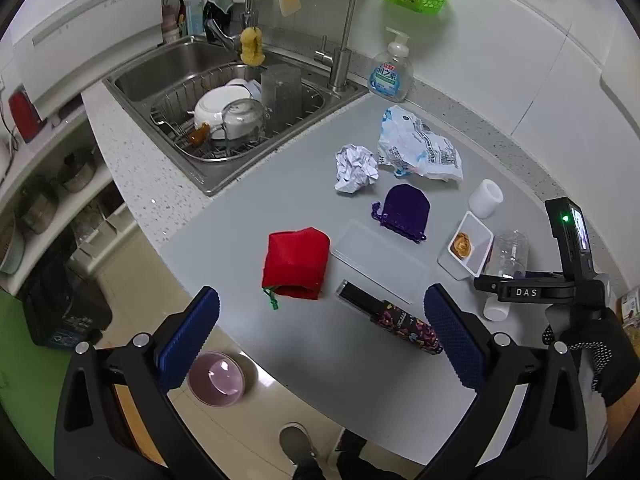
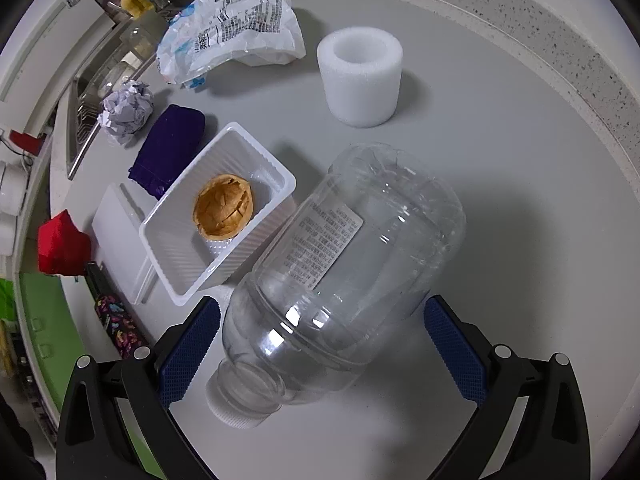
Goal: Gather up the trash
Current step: 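Grasp the clear plastic bottle with the right gripper while the left gripper approaches the red pouch, then grasp the red cloth pouch with the left gripper and lift it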
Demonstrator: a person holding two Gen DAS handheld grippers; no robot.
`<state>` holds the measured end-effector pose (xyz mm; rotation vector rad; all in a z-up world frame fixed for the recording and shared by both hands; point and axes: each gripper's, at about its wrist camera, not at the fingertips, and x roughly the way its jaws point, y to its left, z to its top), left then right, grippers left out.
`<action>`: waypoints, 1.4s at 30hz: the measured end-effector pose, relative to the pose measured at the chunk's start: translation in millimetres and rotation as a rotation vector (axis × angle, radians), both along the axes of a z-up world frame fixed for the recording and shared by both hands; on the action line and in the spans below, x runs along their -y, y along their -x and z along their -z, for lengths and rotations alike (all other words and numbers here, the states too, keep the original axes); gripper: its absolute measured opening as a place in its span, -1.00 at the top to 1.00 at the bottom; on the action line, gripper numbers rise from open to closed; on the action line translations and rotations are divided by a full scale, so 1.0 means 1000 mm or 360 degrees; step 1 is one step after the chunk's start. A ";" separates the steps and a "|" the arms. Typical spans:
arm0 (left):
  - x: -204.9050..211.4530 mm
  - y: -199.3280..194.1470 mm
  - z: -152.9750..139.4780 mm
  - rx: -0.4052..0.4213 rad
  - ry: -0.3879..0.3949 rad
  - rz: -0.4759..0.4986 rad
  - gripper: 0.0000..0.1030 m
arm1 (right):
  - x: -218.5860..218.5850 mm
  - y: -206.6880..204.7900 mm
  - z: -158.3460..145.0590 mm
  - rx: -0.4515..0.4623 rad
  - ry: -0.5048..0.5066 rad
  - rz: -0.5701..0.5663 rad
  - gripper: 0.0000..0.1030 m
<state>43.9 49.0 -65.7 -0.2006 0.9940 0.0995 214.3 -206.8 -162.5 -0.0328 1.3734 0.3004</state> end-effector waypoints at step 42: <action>-0.029 -0.065 0.096 -0.0247 0.0124 0.0002 -0.75 | 0.028 0.043 -0.076 0.0356 -0.0135 -0.0155 -0.19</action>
